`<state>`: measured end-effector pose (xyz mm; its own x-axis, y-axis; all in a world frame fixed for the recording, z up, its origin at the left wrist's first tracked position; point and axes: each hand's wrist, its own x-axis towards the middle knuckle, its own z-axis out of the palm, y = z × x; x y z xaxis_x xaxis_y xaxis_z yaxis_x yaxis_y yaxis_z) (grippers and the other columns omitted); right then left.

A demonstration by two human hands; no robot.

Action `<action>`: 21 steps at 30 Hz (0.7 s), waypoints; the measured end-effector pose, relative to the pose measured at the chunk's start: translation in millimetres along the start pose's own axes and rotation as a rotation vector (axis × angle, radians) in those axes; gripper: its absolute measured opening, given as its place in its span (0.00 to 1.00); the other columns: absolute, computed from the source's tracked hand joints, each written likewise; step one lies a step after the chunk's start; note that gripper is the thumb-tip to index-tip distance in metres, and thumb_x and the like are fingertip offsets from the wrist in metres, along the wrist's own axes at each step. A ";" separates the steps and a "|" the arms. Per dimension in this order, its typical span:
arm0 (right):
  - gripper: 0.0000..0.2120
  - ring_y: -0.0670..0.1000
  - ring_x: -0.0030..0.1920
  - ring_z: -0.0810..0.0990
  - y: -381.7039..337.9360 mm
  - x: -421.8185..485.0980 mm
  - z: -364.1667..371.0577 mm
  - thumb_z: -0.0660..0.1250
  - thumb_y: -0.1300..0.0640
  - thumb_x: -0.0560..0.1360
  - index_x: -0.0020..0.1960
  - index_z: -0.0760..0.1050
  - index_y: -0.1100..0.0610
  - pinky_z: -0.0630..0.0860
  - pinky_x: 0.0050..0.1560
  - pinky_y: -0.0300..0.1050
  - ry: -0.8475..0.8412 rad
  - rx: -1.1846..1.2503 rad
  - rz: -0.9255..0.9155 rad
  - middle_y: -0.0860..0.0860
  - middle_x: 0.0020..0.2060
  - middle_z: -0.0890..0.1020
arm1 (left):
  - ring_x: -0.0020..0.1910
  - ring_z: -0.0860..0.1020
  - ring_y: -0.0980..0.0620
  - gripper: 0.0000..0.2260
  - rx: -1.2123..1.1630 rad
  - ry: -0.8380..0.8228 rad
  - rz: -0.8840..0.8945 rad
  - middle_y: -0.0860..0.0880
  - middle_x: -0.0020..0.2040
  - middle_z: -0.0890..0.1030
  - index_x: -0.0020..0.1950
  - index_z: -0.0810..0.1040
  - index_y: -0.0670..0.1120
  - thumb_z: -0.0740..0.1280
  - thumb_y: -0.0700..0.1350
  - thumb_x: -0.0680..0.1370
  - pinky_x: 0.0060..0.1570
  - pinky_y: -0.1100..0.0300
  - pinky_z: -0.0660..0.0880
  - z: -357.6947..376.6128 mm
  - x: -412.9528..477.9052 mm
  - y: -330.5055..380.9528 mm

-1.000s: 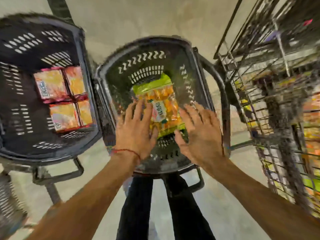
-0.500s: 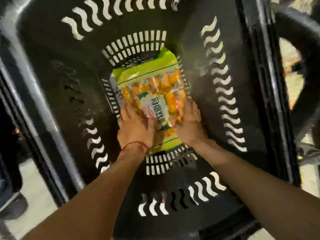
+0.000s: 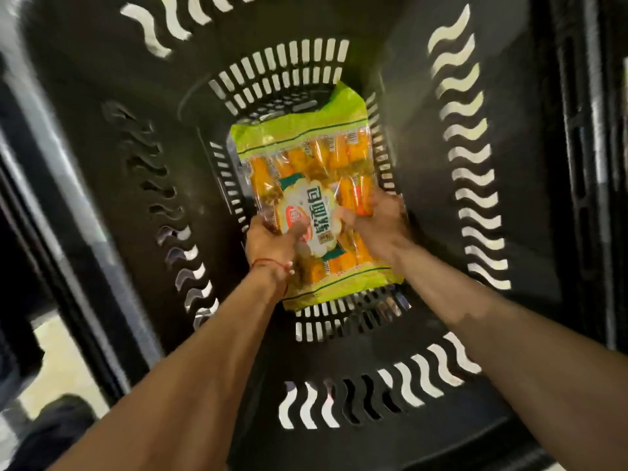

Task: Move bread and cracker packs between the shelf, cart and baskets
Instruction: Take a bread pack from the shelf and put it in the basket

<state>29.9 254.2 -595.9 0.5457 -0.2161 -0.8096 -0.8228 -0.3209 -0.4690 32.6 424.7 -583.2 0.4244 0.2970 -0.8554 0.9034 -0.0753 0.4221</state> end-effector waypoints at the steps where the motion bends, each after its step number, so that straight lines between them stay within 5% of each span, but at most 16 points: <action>1: 0.28 0.52 0.63 0.81 -3.4 -3.3 -4.5 0.75 0.56 0.78 0.75 0.72 0.56 0.80 0.58 0.39 -0.024 0.013 0.023 0.52 0.64 0.82 | 0.49 0.83 0.50 0.18 -0.011 0.007 0.000 0.50 0.50 0.83 0.59 0.75 0.46 0.78 0.42 0.73 0.56 0.48 0.81 -3.2 -6.1 3.4; 4: 0.17 0.46 0.49 0.81 -4.8 -18.3 -13.8 0.75 0.57 0.77 0.63 0.76 0.57 0.72 0.38 0.29 0.021 -0.015 0.000 0.48 0.51 0.83 | 0.52 0.83 0.48 0.15 -0.057 0.020 0.003 0.51 0.49 0.83 0.57 0.76 0.48 0.77 0.41 0.75 0.55 0.48 0.82 -14.9 -25.3 12.6; 9: 0.19 0.46 0.46 0.82 -26.3 -71.9 -34.3 0.78 0.54 0.75 0.60 0.72 0.52 0.77 0.44 0.42 0.110 0.022 -0.002 0.44 0.51 0.82 | 0.53 0.84 0.43 0.16 -0.097 -0.017 0.016 0.42 0.54 0.84 0.59 0.77 0.42 0.77 0.40 0.74 0.56 0.45 0.81 -39.2 -78.7 31.5; 13: 0.36 0.48 0.58 0.81 -49.5 -124.9 -54.2 0.80 0.50 0.73 0.76 0.68 0.55 0.81 0.60 0.50 0.104 0.046 0.018 0.45 0.58 0.80 | 0.45 0.85 0.49 0.14 -0.103 -0.059 0.039 0.48 0.47 0.84 0.56 0.76 0.43 0.76 0.37 0.74 0.47 0.52 0.84 -60.4 -124.5 48.9; 17: 0.09 0.48 0.40 0.83 -70.9 -181.4 -76.8 0.79 0.54 0.74 0.51 0.81 0.50 0.80 0.36 0.42 0.066 0.072 0.001 0.50 0.46 0.85 | 0.45 0.83 0.51 0.13 -0.040 -0.086 0.080 0.49 0.48 0.84 0.50 0.76 0.49 0.76 0.36 0.74 0.44 0.56 0.82 -82.3 -177.9 70.9; 19: 0.08 0.53 0.37 0.84 -80.0 -209.0 -89.3 0.80 0.49 0.71 0.44 0.81 0.47 0.81 0.35 0.46 0.112 0.064 -0.011 0.49 0.41 0.85 | 0.45 0.83 0.50 0.11 -0.031 -0.093 0.111 0.47 0.49 0.84 0.51 0.76 0.47 0.76 0.37 0.75 0.44 0.56 0.81 -94.4 -204.5 81.5; 21: 0.19 0.59 0.45 0.85 -68.5 -220.9 -100.6 0.80 0.34 0.65 0.46 0.84 0.46 0.84 0.43 0.59 0.105 0.079 -0.051 0.51 0.43 0.85 | 0.44 0.81 0.48 0.11 -0.003 -0.082 0.144 0.48 0.45 0.82 0.50 0.76 0.47 0.77 0.41 0.74 0.44 0.56 0.79 -106.3 -236.1 94.2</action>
<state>-18.3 231.1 -349.5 0.5976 -0.2982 -0.7443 -0.8011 -0.2615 -0.5384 11.1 448.7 -309.6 0.5531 0.2047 -0.8075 0.8327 -0.1081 0.5430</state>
